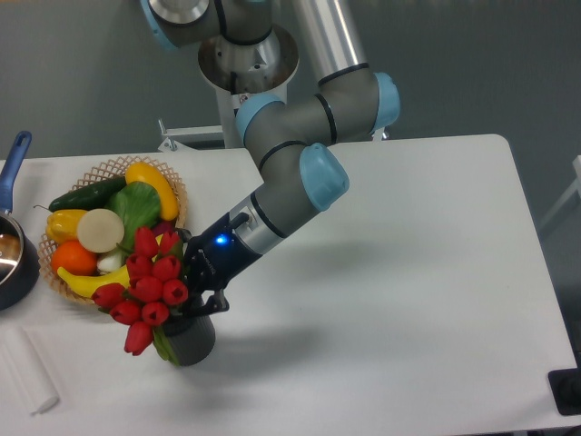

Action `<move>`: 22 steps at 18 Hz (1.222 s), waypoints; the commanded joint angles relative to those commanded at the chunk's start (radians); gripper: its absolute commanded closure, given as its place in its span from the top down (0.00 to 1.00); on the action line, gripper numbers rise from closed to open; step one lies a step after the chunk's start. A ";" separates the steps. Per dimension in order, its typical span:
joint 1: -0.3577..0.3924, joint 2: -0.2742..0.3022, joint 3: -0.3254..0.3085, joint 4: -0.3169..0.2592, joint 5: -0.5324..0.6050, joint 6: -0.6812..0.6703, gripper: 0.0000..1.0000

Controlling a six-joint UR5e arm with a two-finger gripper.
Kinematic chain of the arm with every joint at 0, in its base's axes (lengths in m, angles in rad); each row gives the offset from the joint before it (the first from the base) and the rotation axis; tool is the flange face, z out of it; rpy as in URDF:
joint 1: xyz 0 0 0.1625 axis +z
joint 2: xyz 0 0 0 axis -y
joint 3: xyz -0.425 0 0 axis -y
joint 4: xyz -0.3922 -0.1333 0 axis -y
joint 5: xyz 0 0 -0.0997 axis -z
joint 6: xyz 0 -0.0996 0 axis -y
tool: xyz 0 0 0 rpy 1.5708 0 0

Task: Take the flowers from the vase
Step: 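Close the gripper on the red tulip stems, then lift the tulip bunch up out of the black vase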

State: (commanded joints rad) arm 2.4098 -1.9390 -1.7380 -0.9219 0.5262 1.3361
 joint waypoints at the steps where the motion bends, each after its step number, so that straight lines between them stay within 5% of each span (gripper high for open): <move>1: 0.002 0.012 -0.002 0.000 -0.011 -0.002 0.40; 7: 0.006 0.071 -0.037 0.002 -0.029 -0.032 0.40; 22: 0.018 0.078 0.061 0.011 -0.092 -0.146 0.40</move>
State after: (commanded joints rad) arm 2.4283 -1.8607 -1.6767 -0.9112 0.4341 1.1904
